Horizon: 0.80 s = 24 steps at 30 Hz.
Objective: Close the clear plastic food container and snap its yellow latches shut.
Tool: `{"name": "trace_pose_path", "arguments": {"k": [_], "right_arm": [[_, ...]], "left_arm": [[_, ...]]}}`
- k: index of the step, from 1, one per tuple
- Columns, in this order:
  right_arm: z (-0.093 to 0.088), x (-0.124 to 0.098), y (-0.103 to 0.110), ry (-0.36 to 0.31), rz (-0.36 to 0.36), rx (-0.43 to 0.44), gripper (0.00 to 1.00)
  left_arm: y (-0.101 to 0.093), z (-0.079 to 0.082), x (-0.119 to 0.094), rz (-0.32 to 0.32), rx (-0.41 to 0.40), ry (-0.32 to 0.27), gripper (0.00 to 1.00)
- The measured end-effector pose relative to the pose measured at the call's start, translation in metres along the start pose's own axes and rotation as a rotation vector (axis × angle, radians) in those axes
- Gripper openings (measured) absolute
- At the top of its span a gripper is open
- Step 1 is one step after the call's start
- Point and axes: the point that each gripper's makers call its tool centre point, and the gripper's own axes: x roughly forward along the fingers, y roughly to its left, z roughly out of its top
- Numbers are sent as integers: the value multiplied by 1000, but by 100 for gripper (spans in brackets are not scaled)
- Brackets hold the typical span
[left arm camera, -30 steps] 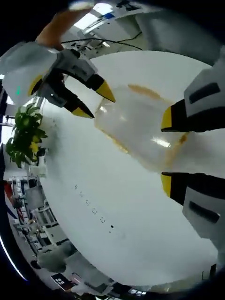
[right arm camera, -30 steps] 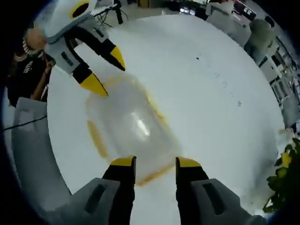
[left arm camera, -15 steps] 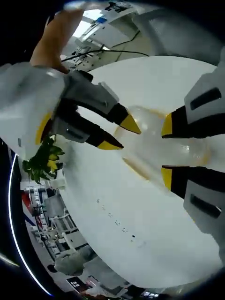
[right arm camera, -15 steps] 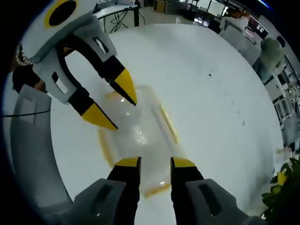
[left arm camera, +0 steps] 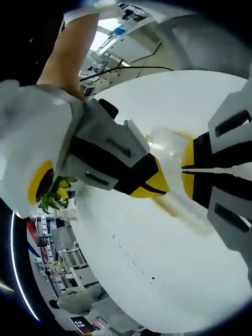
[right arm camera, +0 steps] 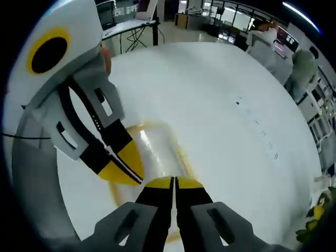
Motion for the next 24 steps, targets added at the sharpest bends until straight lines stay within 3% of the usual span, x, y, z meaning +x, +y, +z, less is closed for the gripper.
{"name": "trace_pose_path", "arguments": {"k": [5,7,11,13,15,21,24], "right_arm": [[5,3,-1,-21,5,-3,2],[7,3,-2,-36,4,3,7],[11,4,-4,-57,17,7,15],[11,5,-4,-59,21,5,25],[6,7,-2,-37,53,-2,31],[5,6,0,-18,99,8,34],[0,6,8,31,179,-5,37]], "left_arm": [[-4,-10,0,-24,16,26,0],[-6,-16,0,-30,40,53,7],[-14,-15,-1,-52,90,37,17],[-19,-16,-2,-60,109,33,21],[-22,-17,-2,-69,123,27,25],[-31,-21,-3,-81,234,42,34],[-31,-22,-3,-76,274,50,36]]}}
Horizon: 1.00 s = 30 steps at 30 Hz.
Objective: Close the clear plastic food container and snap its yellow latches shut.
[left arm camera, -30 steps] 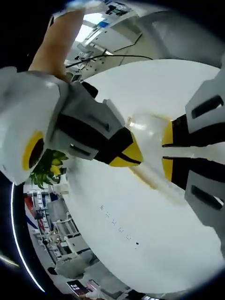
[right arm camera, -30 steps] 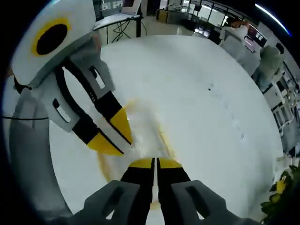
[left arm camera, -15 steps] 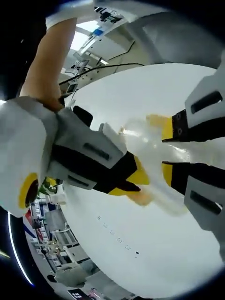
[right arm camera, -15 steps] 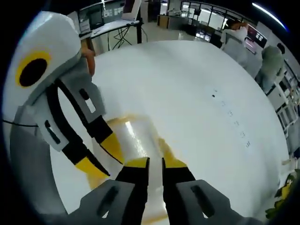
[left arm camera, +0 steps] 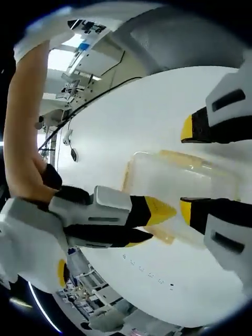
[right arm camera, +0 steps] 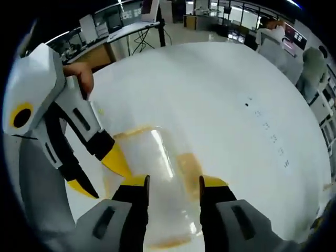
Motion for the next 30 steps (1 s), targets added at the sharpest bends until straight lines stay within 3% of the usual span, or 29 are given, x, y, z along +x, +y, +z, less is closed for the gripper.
{"name": "trace_pose_path", "arguments": {"k": [2,3,10,13,17,18,21,26,30], "right_arm": [[-9,3,8,57,67,21,43],[-5,3,8,39,84,36,41],[-6,6,7,93,148,3,42],[-6,8,8,140,176,-25,42],[-3,8,9,187,198,-120,40],[-2,9,9,194,198,-138,40],[-3,9,9,218,202,-111,40],[-4,9,9,233,208,-118,40],[-3,10,5,247,206,-121,39]], "left_arm": [[-1,-1,0,3,17,1,37],[-1,-1,0,5,25,2,37],[1,-2,0,22,49,-17,36],[1,-4,1,39,144,12,35],[9,-4,2,101,206,35,27],[6,-4,3,80,206,35,26],[6,-4,3,87,198,29,26],[3,-3,8,116,289,28,27],[2,-2,10,150,290,37,27]]}}
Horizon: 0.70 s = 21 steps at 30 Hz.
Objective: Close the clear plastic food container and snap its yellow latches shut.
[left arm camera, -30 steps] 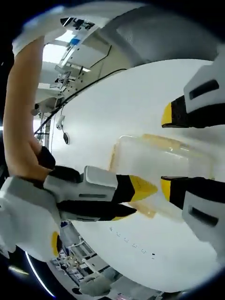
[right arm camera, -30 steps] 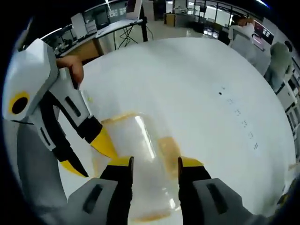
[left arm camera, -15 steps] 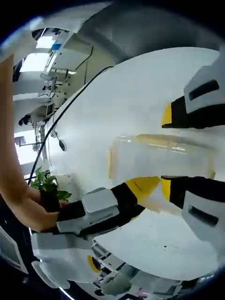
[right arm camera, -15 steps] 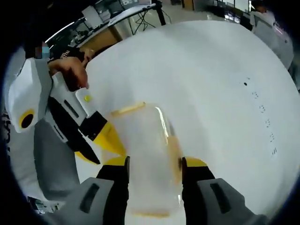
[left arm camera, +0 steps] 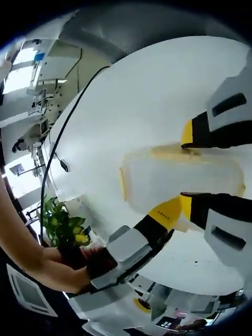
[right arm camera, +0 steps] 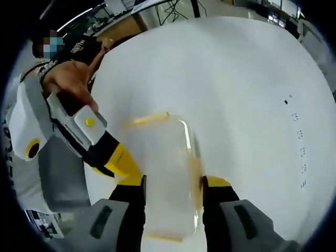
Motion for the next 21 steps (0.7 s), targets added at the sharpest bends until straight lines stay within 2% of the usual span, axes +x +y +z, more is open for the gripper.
{"name": "trace_pose_path", "arguments": {"k": [6,10,14,15,16,18,21], "right_arm": [[-1,0,0,17,6,-3,39],[-2,1,2,-5,19,-6,39],[-1,3,1,8,36,-7,39],[-1,3,2,14,43,-13,39],[-1,3,3,16,45,-10,39],[-2,4,4,17,52,-14,39],[-1,4,2,14,64,-17,39]], "left_arm": [[-2,0,2,33,50,6,26],[-1,0,1,42,35,-4,25],[-3,1,3,55,74,23,21],[10,-6,-1,122,140,78,22],[-3,-8,-6,87,120,48,22],[-1,0,-1,80,117,28,22],[-1,2,0,83,126,21,22]]}}
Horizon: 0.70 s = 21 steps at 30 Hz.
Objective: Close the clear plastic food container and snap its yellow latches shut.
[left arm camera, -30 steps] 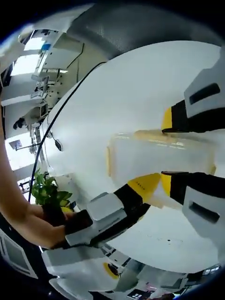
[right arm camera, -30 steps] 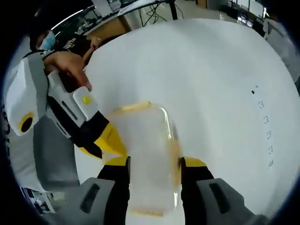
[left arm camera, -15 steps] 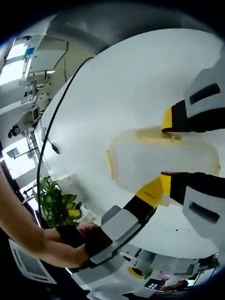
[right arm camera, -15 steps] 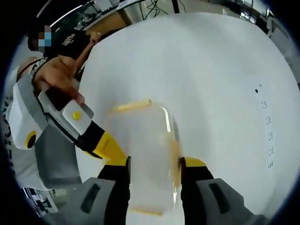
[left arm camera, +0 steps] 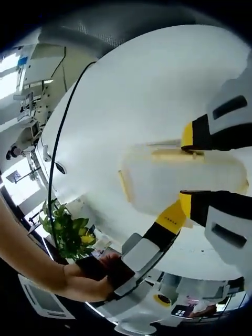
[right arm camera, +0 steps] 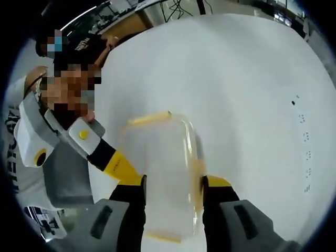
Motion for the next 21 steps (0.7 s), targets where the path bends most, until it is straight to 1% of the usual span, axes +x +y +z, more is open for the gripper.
{"name": "trace_pose_path", "arguments": {"k": [4,5,6,7,8,9,14,21], "right_arm": [[1,0,-5,-11,27,0,37],[1,0,0,-11,83,-5,36],[8,-1,3,-32,79,-14,36],[9,-1,1,-33,73,-12,36],[10,-3,-1,-38,78,-7,36],[10,-3,1,-41,78,-14,36],[6,-5,5,-40,75,-10,36],[-1,-7,5,-39,62,-6,37]], "left_arm": [[0,0,2,-7,12,4,23],[-1,0,1,-12,28,8,23],[-4,1,2,-12,34,8,23],[-4,1,3,-9,59,13,23],[-5,1,3,-10,42,12,23],[-4,0,2,-10,31,10,23],[-2,0,3,-11,26,6,23],[-1,0,2,-7,15,2,24]]}}
